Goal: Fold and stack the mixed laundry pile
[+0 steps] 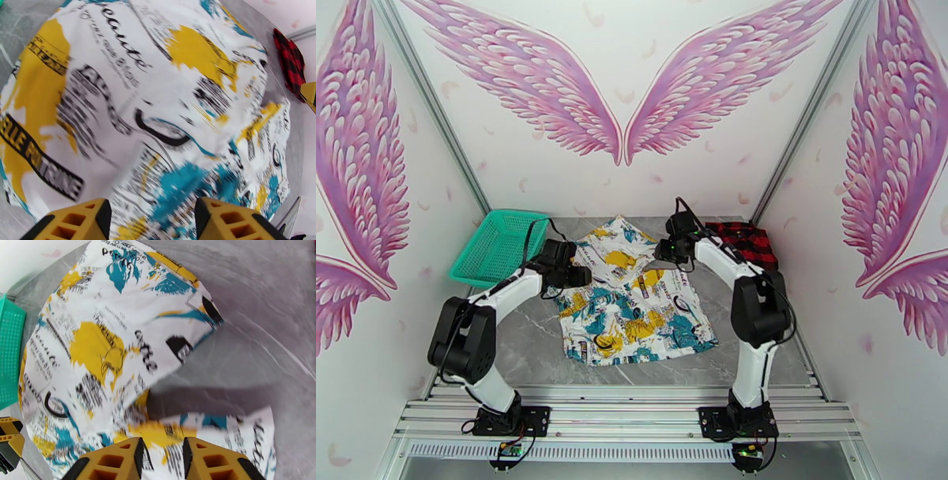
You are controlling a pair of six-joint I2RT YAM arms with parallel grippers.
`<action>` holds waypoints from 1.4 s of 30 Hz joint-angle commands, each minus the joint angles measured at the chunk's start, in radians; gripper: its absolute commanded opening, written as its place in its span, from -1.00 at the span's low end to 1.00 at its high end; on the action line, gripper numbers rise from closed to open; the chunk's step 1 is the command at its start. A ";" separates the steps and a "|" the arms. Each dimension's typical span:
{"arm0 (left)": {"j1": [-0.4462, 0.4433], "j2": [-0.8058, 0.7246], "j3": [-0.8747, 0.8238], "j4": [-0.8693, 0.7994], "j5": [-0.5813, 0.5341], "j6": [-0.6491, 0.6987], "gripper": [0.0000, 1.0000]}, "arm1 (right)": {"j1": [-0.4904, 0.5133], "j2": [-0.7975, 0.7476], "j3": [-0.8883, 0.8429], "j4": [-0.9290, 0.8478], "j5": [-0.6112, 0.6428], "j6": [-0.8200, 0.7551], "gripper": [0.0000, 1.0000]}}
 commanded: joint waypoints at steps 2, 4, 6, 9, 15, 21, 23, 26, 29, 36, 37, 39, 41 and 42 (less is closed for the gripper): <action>0.038 0.163 0.163 0.003 0.008 0.044 0.18 | 0.006 0.197 0.233 -0.049 -0.020 -0.027 -0.43; 0.048 0.233 0.214 0.003 0.010 0.043 0.16 | 0.004 0.287 0.340 -0.096 -0.004 -0.016 -0.44; 0.051 0.299 0.270 0.007 0.019 0.045 0.15 | -0.007 0.369 0.447 -0.161 0.021 0.010 -0.45; 0.050 0.397 0.360 0.004 0.058 0.044 0.15 | -0.039 0.459 0.563 -0.249 0.047 0.066 -0.46; 0.024 0.535 0.485 0.032 0.176 0.052 0.17 | -0.118 0.506 0.587 -0.289 0.076 0.112 -0.47; 0.010 0.492 0.541 0.018 0.191 0.086 0.23 | -0.162 0.456 0.584 -0.301 0.052 0.063 -0.47; 0.010 0.416 0.523 0.003 0.167 0.095 0.26 | -0.162 0.388 0.546 -0.288 0.057 0.037 -0.46; 0.006 0.272 0.462 -0.037 0.107 0.109 0.32 | -0.159 0.233 0.389 -0.215 0.055 0.025 -0.44; 0.007 0.120 0.339 -0.076 0.004 0.104 0.42 | -0.140 0.064 0.185 -0.119 0.035 0.010 -0.37; 0.099 0.052 0.140 -0.117 -0.040 0.086 0.38 | 0.065 -0.229 -0.244 0.063 -0.062 0.007 -0.30; 0.106 0.062 0.130 -0.118 -0.054 0.087 0.39 | 0.116 -0.258 -0.286 0.079 -0.072 0.003 -0.26; 0.118 0.092 0.124 -0.113 -0.072 0.081 0.49 | 0.212 -0.306 -0.352 0.103 -0.065 -0.010 -0.16; 0.126 0.129 0.129 -0.087 -0.049 0.075 0.56 | 0.314 -0.344 -0.410 0.134 -0.070 -0.032 -0.11; 0.126 0.147 0.135 -0.075 -0.042 0.072 0.58 | 0.360 -0.354 -0.429 0.147 -0.067 -0.044 -0.10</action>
